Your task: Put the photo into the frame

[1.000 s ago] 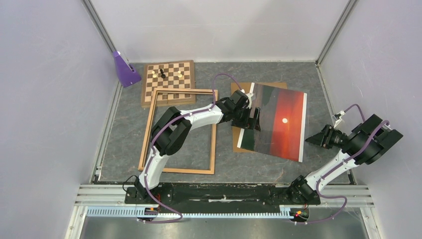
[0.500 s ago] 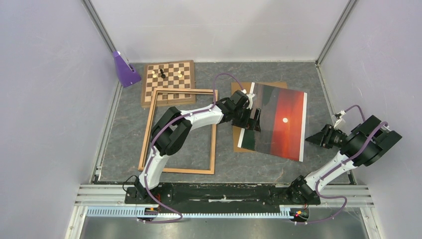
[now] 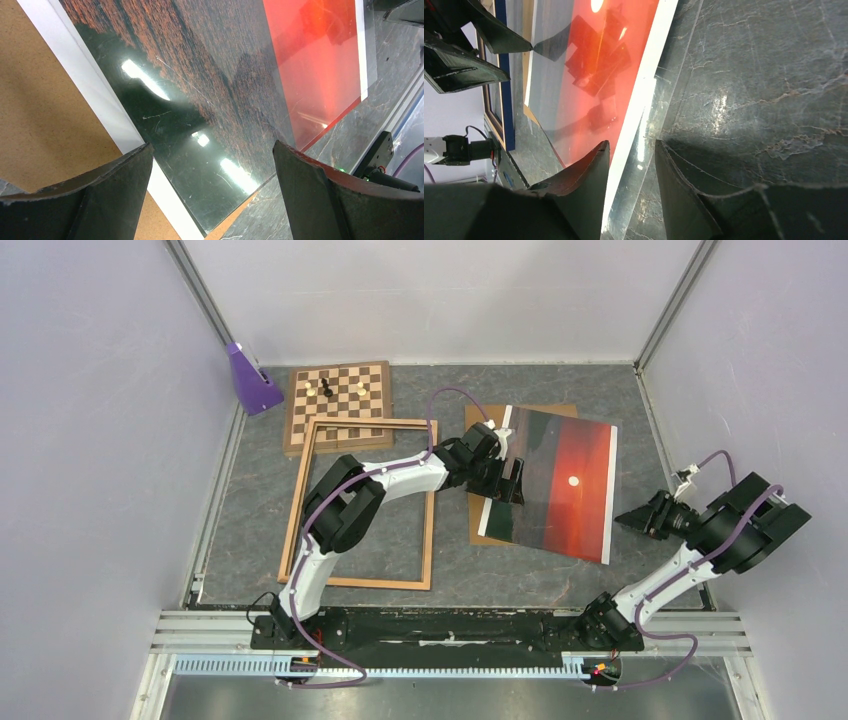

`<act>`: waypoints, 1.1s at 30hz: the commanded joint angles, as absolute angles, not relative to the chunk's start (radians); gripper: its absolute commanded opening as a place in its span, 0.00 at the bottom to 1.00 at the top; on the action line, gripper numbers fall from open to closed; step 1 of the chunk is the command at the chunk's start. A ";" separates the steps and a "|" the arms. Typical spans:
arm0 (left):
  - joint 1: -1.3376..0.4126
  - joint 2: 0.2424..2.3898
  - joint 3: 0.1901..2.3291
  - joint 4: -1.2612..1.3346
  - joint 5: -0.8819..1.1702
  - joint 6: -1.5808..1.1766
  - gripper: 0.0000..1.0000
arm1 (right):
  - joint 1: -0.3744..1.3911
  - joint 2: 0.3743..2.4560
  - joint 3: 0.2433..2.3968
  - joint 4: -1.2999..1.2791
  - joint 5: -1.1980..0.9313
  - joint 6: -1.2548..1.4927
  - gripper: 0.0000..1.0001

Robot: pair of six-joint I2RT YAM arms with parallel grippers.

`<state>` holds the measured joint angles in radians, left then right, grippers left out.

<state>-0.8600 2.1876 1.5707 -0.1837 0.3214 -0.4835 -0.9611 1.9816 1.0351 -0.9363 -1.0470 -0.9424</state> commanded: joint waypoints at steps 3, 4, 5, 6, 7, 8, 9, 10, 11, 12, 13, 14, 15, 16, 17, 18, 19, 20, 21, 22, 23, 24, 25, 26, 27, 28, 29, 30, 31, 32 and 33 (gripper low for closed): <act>-0.899 2.258 1.514 -0.213 0.306 -0.461 0.98 | -1.028 2.000 0.938 -0.762 -0.840 -0.821 0.45; -0.898 2.257 1.514 -0.213 0.307 -0.461 0.98 | -1.038 1.998 0.931 -0.762 -0.834 -0.817 0.45; -0.899 2.256 1.513 -0.213 0.307 -0.461 0.98 | -1.048 1.998 0.926 -0.762 -0.829 -0.811 0.45; -0.899 2.254 1.513 -0.213 0.307 -0.462 0.98 | -1.062 2.001 0.922 -0.762 -0.823 -0.804 0.45; -0.899 2.253 1.511 -0.213 0.305 -0.462 0.98 | -1.076 2.005 0.917 -0.762 -0.819 -0.799 0.46; -0.899 2.251 1.511 -0.213 0.304 -0.461 0.98 | -1.086 2.010 0.913 -0.762 -0.817 -0.801 0.46; -0.899 2.250 1.512 -0.213 0.304 -0.461 0.98 | -1.095 2.014 0.912 -0.763 -0.810 -0.803 0.46; -0.899 2.249 1.511 -0.214 0.304 -0.461 0.98 | -1.103 2.021 0.912 -0.764 -0.806 -0.805 0.46; -0.899 2.249 1.513 -0.214 0.302 -0.461 0.98 | -1.111 2.028 0.914 -0.764 -0.803 -0.805 0.47; -0.899 2.249 1.513 -0.215 0.301 -0.462 0.98 | -1.116 2.034 0.916 -0.764 -0.801 -0.806 0.47; -0.899 2.249 1.514 -0.214 0.300 -0.461 0.98 | -1.118 2.038 0.917 -0.768 -0.798 -0.810 0.47; -0.899 2.249 1.515 -0.215 0.300 -0.461 0.98 | -1.120 2.042 0.917 -0.769 -0.794 -0.812 0.47; -0.899 2.250 1.517 -0.215 0.299 -0.462 0.98 | -1.120 2.045 0.917 -0.768 -0.792 -0.813 0.47; -0.899 2.251 1.518 -0.216 0.298 -0.461 0.98 | -1.120 2.051 0.920 -0.769 -0.792 -0.811 0.48; -0.899 2.253 1.520 -0.218 0.296 -0.461 0.98 | -1.120 2.060 0.922 -0.769 -0.790 -0.809 0.48; -0.900 2.255 1.522 -0.218 0.296 -0.461 0.98 | -1.120 2.073 0.925 -0.769 -0.789 -0.805 0.48; -0.902 2.256 1.523 -0.218 0.296 -0.461 0.98 | -1.120 2.087 0.932 -0.772 -0.786 -0.804 0.48; -0.903 2.256 1.524 -0.217 0.296 -0.461 0.98 | -1.120 2.102 0.935 -0.775 -0.783 -0.804 0.48; -0.905 2.258 1.525 -0.218 0.296 -0.462 0.98 | -1.119 2.116 0.940 -0.776 -0.779 -0.801 0.48; -0.906 2.258 1.526 -0.218 0.295 -0.460 0.98 | -1.120 2.126 0.943 -0.778 -0.778 -0.798 0.49; -0.908 2.257 1.527 -0.218 0.295 -0.459 0.98 | -1.120 2.138 0.947 -0.778 -0.778 -0.797 0.49; -0.909 2.259 1.526 -0.218 0.295 -0.458 0.98 | -1.120 2.144 0.949 -0.779 -0.779 -0.795 0.49; -0.910 2.261 1.526 -0.218 0.295 -0.457 0.98 | -1.118 2.152 0.950 -0.777 -0.779 -0.793 0.49; -0.910 2.263 1.528 -0.219 0.296 -0.458 0.98 | -1.118 2.157 0.950 -0.772 -0.782 -0.786 0.49; -0.910 2.263 1.528 -0.219 0.296 -0.459 0.98 | -1.117 2.165 0.950 -0.769 -0.785 -0.783 0.50; -0.910 2.264 1.529 -0.219 0.298 -0.460 0.98 | -1.115 2.173 0.952 -0.769 -0.789 -0.781 0.50; -0.911 2.264 1.530 -0.219 0.298 -0.459 0.98 | -1.113 2.176 0.954 -0.770 -0.790 -0.781 0.50; -0.911 2.264 1.531 -0.220 0.298 -0.459 0.98 | -1.114 2.181 0.955 -0.769 -0.792 -0.782 0.50; -0.911 2.264 1.533 -0.219 0.300 -0.459 0.98 | -1.114 2.188 0.957 -0.769 -0.798 -0.782 0.50; -0.912 2.264 1.532 -0.219 0.298 -0.459 0.98 | -1.113 2.194 0.959 -0.773 -0.805 -0.784 0.50; -0.912 2.266 1.532 -0.219 0.298 -0.459 0.98 | -1.114 2.204 0.963 -0.777 -0.812 -0.787 0.50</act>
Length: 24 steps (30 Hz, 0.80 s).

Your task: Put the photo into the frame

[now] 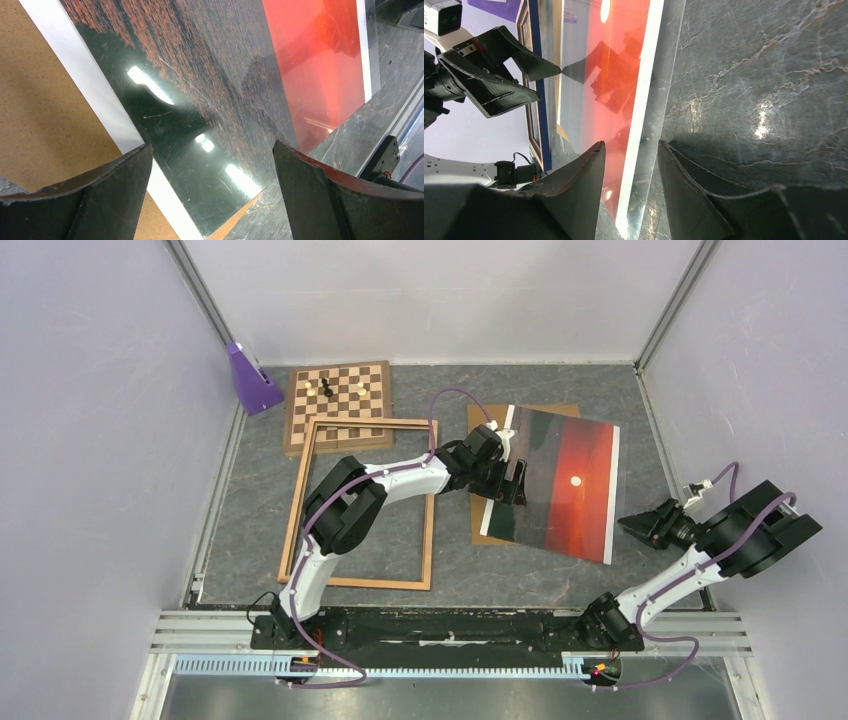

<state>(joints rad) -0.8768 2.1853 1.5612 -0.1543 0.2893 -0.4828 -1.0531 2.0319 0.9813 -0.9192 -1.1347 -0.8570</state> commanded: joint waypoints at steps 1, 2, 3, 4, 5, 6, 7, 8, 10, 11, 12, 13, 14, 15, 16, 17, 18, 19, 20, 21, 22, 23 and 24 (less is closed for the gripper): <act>-0.914 2.266 1.534 -0.219 0.299 -0.460 0.98 | -1.114 2.212 0.966 -0.782 -0.821 -0.791 0.49; -0.914 2.268 1.534 -0.219 0.299 -0.459 0.98 | -1.114 2.223 0.970 -0.789 -0.833 -0.795 0.49; -0.916 2.269 1.534 -0.220 0.299 -0.460 0.98 | -1.112 2.235 0.976 -0.797 -0.841 -0.801 0.48; -0.916 2.271 1.535 -0.219 0.301 -0.461 0.98 | -1.111 2.246 0.983 -0.811 -0.850 -0.810 0.48; -0.917 2.272 1.535 -0.219 0.303 -0.461 0.98 | -1.111 2.259 0.989 -0.823 -0.856 -0.818 0.47; -0.918 2.272 1.534 -0.219 0.303 -0.461 0.98 | -1.111 2.269 0.996 -0.831 -0.862 -0.826 0.47; -0.919 2.272 1.535 -0.219 0.303 -0.462 0.98 | -1.110 2.278 0.999 -0.836 -0.864 -0.829 0.47; -0.918 2.273 1.536 -0.218 0.301 -0.461 0.98 | -1.111 2.285 1.004 -0.843 -0.868 -0.835 0.47; -0.920 2.276 1.538 -0.218 0.301 -0.461 0.98 | -1.111 2.302 1.018 -0.865 -0.878 -0.850 0.47; -0.920 2.278 1.539 -0.218 0.302 -0.462 0.98 | -1.109 2.305 1.023 -0.871 -0.883 -0.853 0.47; -0.922 2.278 1.540 -0.218 0.302 -0.460 0.98 | -1.108 2.307 1.026 -0.874 -0.890 -0.856 0.47; -0.923 2.279 1.540 -0.218 0.302 -0.459 0.98 | -1.106 2.308 1.027 -0.874 -0.894 -0.856 0.47; -0.925 2.279 1.541 -0.218 0.303 -0.457 0.98 | -1.101 2.308 1.029 -0.878 -0.898 -0.858 0.47; -0.925 2.279 1.540 -0.218 0.303 -0.454 0.98 | -1.097 2.311 1.035 -0.885 -0.904 -0.864 0.47; -0.927 2.279 1.540 -0.218 0.303 -0.454 0.98 | -1.092 2.315 1.041 -0.900 -0.913 -0.874 0.47; -0.928 2.279 1.541 -0.218 0.302 -0.452 0.98 | -1.088 2.322 1.049 -0.924 -0.925 -0.893 0.47; -0.929 2.279 1.542 -0.218 0.302 -0.450 0.98 | -1.085 2.333 1.059 -0.947 -0.935 -0.910 0.46; -0.929 2.278 1.542 -0.218 0.301 -0.449 0.98 | -1.083 2.339 1.065 -0.968 -0.945 -0.924 0.46; -0.931 2.277 1.542 -0.218 0.300 -0.447 0.98 | -1.083 2.343 1.070 -0.978 -0.949 -0.932 0.45; -0.930 2.276 1.540 -0.219 0.299 -0.446 0.98 | -1.084 2.341 1.071 -0.981 -0.950 -0.939 0.45; -0.931 2.275 1.540 -0.220 0.298 -0.445 0.98 | -1.086 2.333 1.067 -0.978 -0.948 -0.945 0.45; -0.931 2.273 1.540 -0.219 0.296 -0.444 0.98 | -1.089 2.326 1.060 -0.972 -0.946 -0.942 0.45; -0.931 2.273 1.539 -0.219 0.296 -0.443 0.98 | -1.091 2.316 1.057 -0.964 -0.942 -0.939 0.44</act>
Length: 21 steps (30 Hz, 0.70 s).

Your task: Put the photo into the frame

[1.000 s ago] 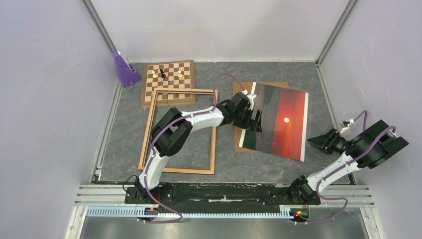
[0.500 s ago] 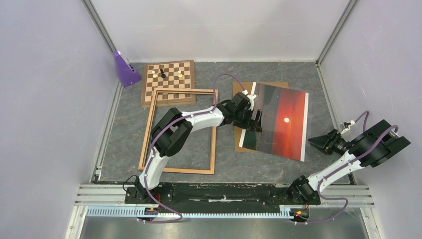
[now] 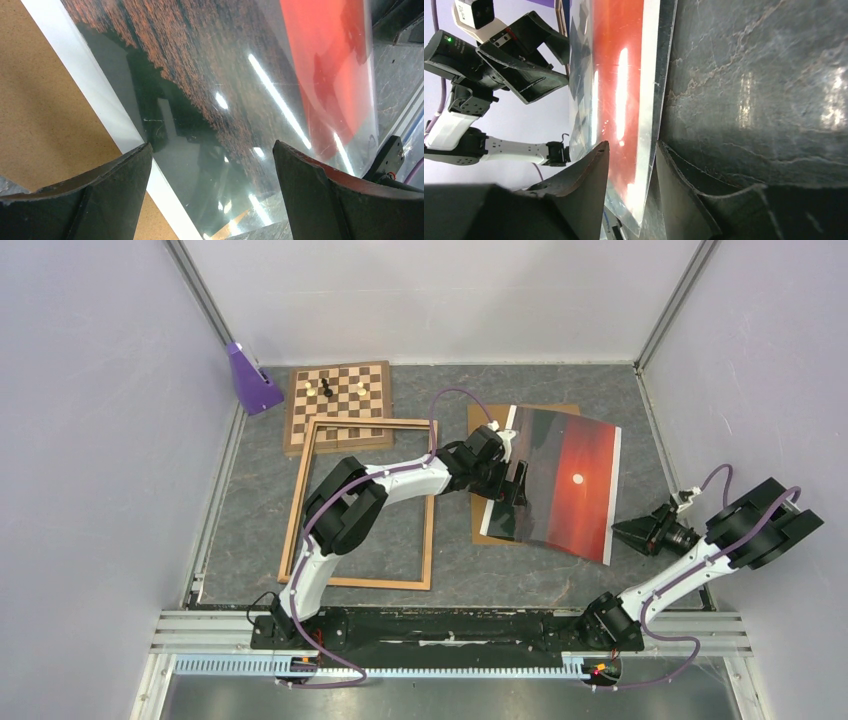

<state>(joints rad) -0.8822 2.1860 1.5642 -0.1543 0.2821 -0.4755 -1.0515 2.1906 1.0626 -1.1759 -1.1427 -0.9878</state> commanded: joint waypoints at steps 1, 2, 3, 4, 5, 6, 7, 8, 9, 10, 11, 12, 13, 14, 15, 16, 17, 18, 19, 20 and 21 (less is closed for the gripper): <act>-0.931 2.273 1.539 -0.220 0.296 -0.442 0.98 | -1.096 2.307 1.055 -0.957 -0.939 -0.935 0.44; -0.932 2.273 1.537 -0.219 0.295 -0.441 0.98 | -1.099 2.299 1.054 -0.950 -0.933 -0.929 0.44; -0.931 2.273 1.537 -0.220 0.295 -0.440 0.98 | -1.106 2.288 1.053 -0.940 -0.926 -0.922 0.43; -0.931 2.274 1.537 -0.221 0.295 -0.440 0.98 | -1.113 2.275 1.054 -0.926 -0.916 -0.910 0.43; -0.931 2.273 1.536 -0.220 0.293 -0.440 0.98 | -1.123 2.260 1.054 -0.911 -0.903 -0.903 0.43; -0.932 2.273 1.536 -0.220 0.294 -0.439 0.98 | -1.132 2.243 1.056 -0.895 -0.886 -0.891 0.43; -0.931 2.274 1.536 -0.221 0.292 -0.439 0.98 | -1.141 2.227 1.058 -0.885 -0.875 -0.884 0.43; -0.931 2.276 1.537 -0.221 0.292 -0.438 0.98 | -1.150 2.216 1.060 -0.877 -0.862 -0.879 0.43; -0.931 2.278 1.537 -0.221 0.291 -0.438 0.98 | -1.157 2.206 1.063 -0.876 -0.854 -0.880 0.43; -0.932 2.279 1.539 -0.221 0.292 -0.437 0.98 | -1.164 2.202 1.066 -0.877 -0.848 -0.880 0.43; -0.932 2.282 1.540 -0.222 0.291 -0.439 0.98 | -1.171 2.197 1.069 -0.877 -0.842 -0.879 0.43; -0.933 2.284 1.540 -0.222 0.291 -0.439 0.98 | -1.180 2.192 1.072 -0.877 -0.839 -0.883 0.43; -0.933 2.285 1.540 -0.222 0.291 -0.440 0.98 | -1.190 2.188 1.077 -0.877 -0.834 -0.886 0.43; -0.932 2.286 1.540 -0.223 0.290 -0.438 0.98 | -1.198 2.184 1.084 -0.876 -0.831 -0.888 0.43; -0.932 2.286 1.541 -0.224 0.289 -0.438 0.98 | -1.207 2.183 1.089 -0.876 -0.827 -0.890 0.43; -0.932 2.286 1.540 -0.224 0.288 -0.437 0.98 | -1.216 2.181 1.095 -0.876 -0.825 -0.889 0.43; -0.932 2.286 1.540 -0.224 0.288 -0.437 0.98 | -1.224 2.180 1.097 -0.876 -0.825 -0.891 0.43; -0.933 2.287 1.541 -0.224 0.290 -0.436 0.98 | -1.228 2.180 1.098 -0.877 -0.824 -0.894 0.43; -0.931 2.289 1.542 -0.224 0.290 -0.436 0.98 | -1.229 2.182 1.097 -0.876 -0.824 -0.897 0.43; -0.934 2.288 1.543 -0.224 0.290 -0.437 0.98 | -1.229 2.183 1.093 -0.876 -0.825 -0.901 0.43; -0.934 2.290 1.545 -0.224 0.290 -0.437 0.98 | -1.229 2.186 1.087 -0.876 -0.830 -0.904 0.43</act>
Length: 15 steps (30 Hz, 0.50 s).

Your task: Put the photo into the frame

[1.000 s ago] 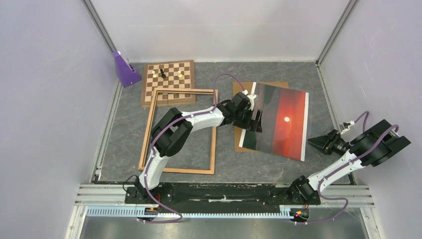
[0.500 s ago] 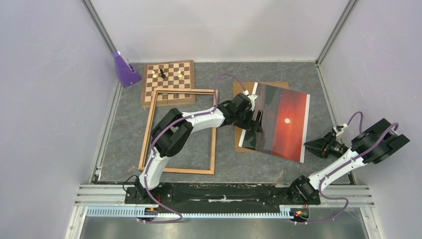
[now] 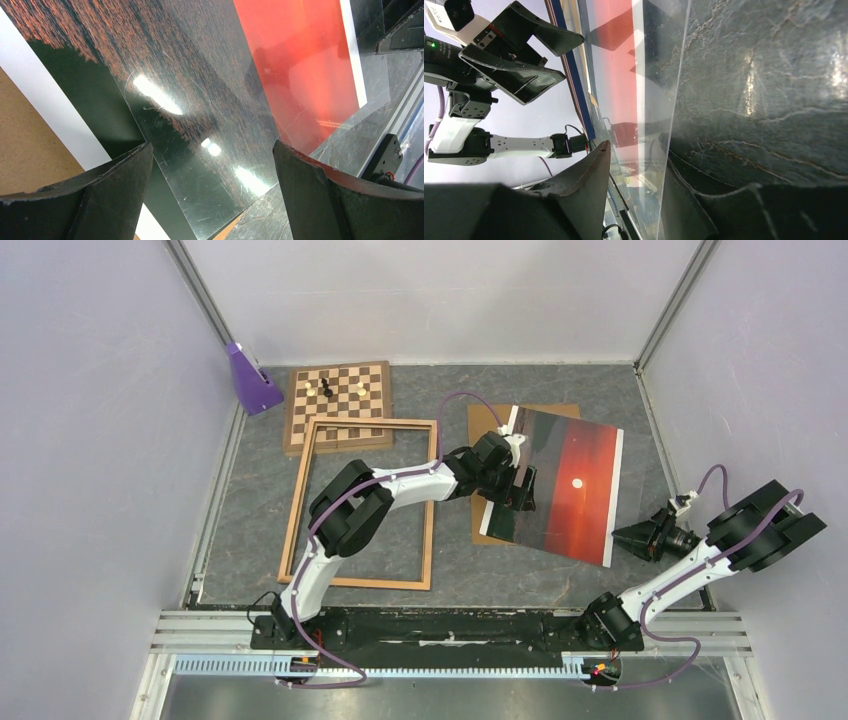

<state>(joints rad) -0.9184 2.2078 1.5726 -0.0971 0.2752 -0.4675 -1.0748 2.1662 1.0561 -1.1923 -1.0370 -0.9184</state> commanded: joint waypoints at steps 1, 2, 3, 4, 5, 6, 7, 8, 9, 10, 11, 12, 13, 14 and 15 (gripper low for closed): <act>-0.934 2.289 1.545 -0.224 0.290 -0.437 0.98 | -1.226 2.189 1.084 -0.876 -0.834 -0.909 0.43; -0.935 2.291 1.547 -0.225 0.289 -0.436 0.98 | -1.224 2.188 1.080 -0.876 -0.837 -0.911 0.42; -0.936 2.292 1.546 -0.226 0.290 -0.436 0.98 | -1.220 2.189 1.076 -0.875 -0.842 -0.914 0.42; -0.936 2.291 1.546 -0.225 0.289 -0.435 0.98 | -1.218 2.187 1.072 -0.873 -0.848 -0.915 0.42; -0.936 2.290 1.546 -0.225 0.288 -0.436 0.98 | -1.215 2.185 1.069 -0.870 -0.852 -0.915 0.41; -0.936 2.291 1.546 -0.225 0.291 -0.435 0.98 | -1.212 2.186 1.064 -0.867 -0.860 -0.914 0.40; -0.935 2.292 1.546 -0.224 0.290 -0.435 0.98 | -1.207 2.185 1.063 -0.865 -0.866 -0.913 0.39; -0.936 2.292 1.548 -0.224 0.291 -0.435 0.98 | -1.203 2.186 1.060 -0.864 -0.871 -0.913 0.38; -0.937 2.291 1.549 -0.224 0.293 -0.436 0.98 | -1.197 2.187 1.057 -0.863 -0.880 -0.912 0.37; -0.938 2.293 1.549 -0.223 0.294 -0.434 0.98 | -1.190 2.188 1.055 -0.861 -0.884 -0.905 0.36; -0.940 2.293 1.549 -0.224 0.296 -0.435 0.98 | -1.185 2.188 1.057 -0.862 -0.891 -0.904 0.36; -0.942 2.293 1.551 -0.223 0.298 -0.434 0.98 | -1.181 2.187 1.056 -0.862 -0.895 -0.904 0.35; -0.945 2.293 1.550 -0.224 0.298 -0.433 0.98 | -1.177 2.184 1.055 -0.861 -0.897 -0.904 0.34; -0.947 2.293 1.551 -0.224 0.299 -0.433 0.98 | -1.174 2.179 1.053 -0.856 -0.900 -0.899 0.34; -0.949 2.293 1.550 -0.224 0.301 -0.432 0.98 | -1.173 2.177 1.050 -0.854 -0.903 -0.899 0.33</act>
<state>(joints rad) -0.9195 2.2135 1.5791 -0.0956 0.2897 -0.4660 -1.0748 2.1635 1.0481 -1.1717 -1.0340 -0.9192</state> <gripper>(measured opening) 0.979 0.338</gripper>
